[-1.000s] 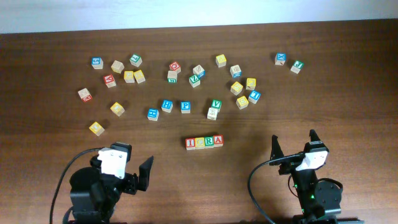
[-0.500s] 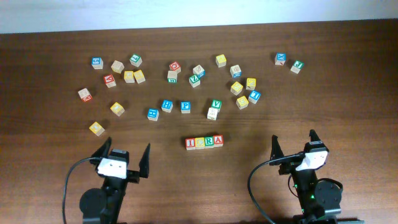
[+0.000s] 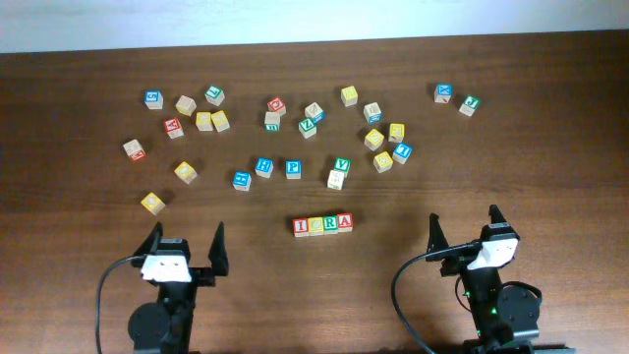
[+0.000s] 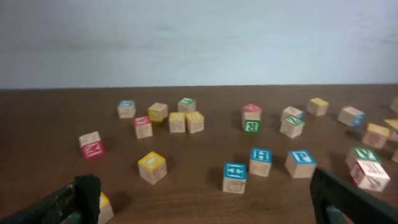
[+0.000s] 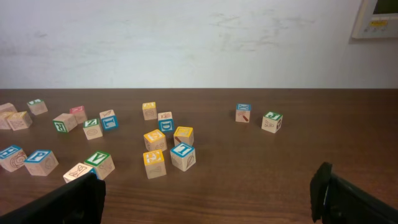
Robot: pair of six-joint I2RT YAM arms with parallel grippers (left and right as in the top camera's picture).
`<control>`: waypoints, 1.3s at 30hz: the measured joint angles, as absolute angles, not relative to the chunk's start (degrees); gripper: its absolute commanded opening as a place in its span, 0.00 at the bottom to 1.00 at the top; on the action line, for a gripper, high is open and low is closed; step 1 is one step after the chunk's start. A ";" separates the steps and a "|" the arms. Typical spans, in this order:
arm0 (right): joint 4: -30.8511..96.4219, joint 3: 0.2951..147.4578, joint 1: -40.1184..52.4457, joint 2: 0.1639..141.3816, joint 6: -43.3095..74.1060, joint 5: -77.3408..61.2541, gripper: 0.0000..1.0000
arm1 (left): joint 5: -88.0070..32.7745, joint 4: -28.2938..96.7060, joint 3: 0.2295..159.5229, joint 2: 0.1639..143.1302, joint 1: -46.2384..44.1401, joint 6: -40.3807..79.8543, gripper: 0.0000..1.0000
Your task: Spell out ICRA
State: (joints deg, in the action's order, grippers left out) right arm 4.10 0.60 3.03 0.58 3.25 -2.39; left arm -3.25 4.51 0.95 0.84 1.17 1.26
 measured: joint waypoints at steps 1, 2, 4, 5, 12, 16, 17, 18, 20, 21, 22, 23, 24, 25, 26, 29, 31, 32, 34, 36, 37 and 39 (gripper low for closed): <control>4.10 0.60 3.03 0.58 3.25 -2.39 0.98 | -2.07 4.58 0.95 0.84 1.17 2.11 0.99; 4.10 0.60 3.03 0.58 3.25 -2.39 0.98 | -1.02 4.67 0.95 0.84 1.17 2.87 0.99; 4.10 0.60 3.03 0.58 3.25 -2.39 0.98 | -0.08 4.71 0.95 0.84 1.17 3.05 0.99; 4.10 0.60 3.03 0.58 3.25 -2.39 0.98 | 0.30 4.71 0.95 0.84 1.17 2.79 0.99; 4.10 0.60 3.03 0.58 3.22 -2.39 0.98 | 0.91 4.75 0.95 0.84 2.94 1.54 0.99; 4.10 0.62 3.03 0.58 3.25 -2.39 0.98 | 0.89 4.75 0.95 0.84 2.94 0.82 0.99; 4.10 0.60 3.03 0.58 3.25 -2.39 0.98 | 0.89 4.75 0.95 0.84 2.94 0.23 0.99; 4.10 0.60 3.03 0.58 3.25 -2.39 0.98 | 0.89 4.78 0.95 0.84 2.92 -0.12 0.99; 4.10 0.60 3.03 0.58 3.29 -2.39 0.98 | 0.89 4.78 0.95 0.84 2.63 -0.45 0.99; 4.10 0.60 3.03 0.58 3.25 -2.39 0.98 | 0.89 4.78 0.95 0.84 2.46 -0.45 0.99; 4.10 0.60 3.03 0.58 3.25 -2.39 0.98 | 0.91 4.78 0.95 0.84 2.20 -0.43 0.99; 4.10 0.60 3.03 0.58 3.25 -2.39 0.98 | 0.91 4.78 0.95 0.84 2.09 -0.43 0.99; 4.10 0.60 3.03 0.58 3.25 -2.39 0.98 | 0.91 4.78 0.95 0.84 2.04 -0.40 0.99; 4.10 0.60 3.03 0.58 3.29 -2.39 0.98 | 1.06 4.78 0.95 0.84 2.04 -0.14 0.99; 4.10 0.60 3.03 0.58 3.27 -2.39 0.98 | 1.37 4.78 0.95 0.84 2.04 0.32 0.99; 4.10 0.60 3.03 0.58 3.25 -2.39 0.98 | 2.02 4.75 0.95 0.84 2.04 1.34 0.99; 4.10 0.60 3.03 0.58 3.27 -2.39 0.98 | 2.22 4.78 0.95 0.84 2.04 1.34 0.99; 4.10 0.60 3.03 0.58 3.27 -2.39 0.98 | 2.22 4.78 0.95 0.84 2.04 1.34 0.99; 4.10 0.60 3.03 0.58 3.25 -2.39 0.98 | 2.22 4.78 0.95 0.84 2.04 1.37 0.99; 4.10 0.60 3.03 0.58 3.25 -2.39 0.98 | 2.22 4.75 0.95 0.84 2.04 1.34 0.99; 4.10 0.60 3.03 0.58 3.29 -2.39 0.98 | 2.22 4.75 0.95 0.84 2.04 1.34 0.99; 4.10 0.60 3.03 0.58 3.25 -2.39 0.98 | 2.22 4.75 0.95 0.84 2.04 1.34 0.99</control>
State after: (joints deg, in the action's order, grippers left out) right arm 4.10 0.60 3.03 0.58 3.25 -2.39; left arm 2.22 4.75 0.95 0.84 2.04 1.34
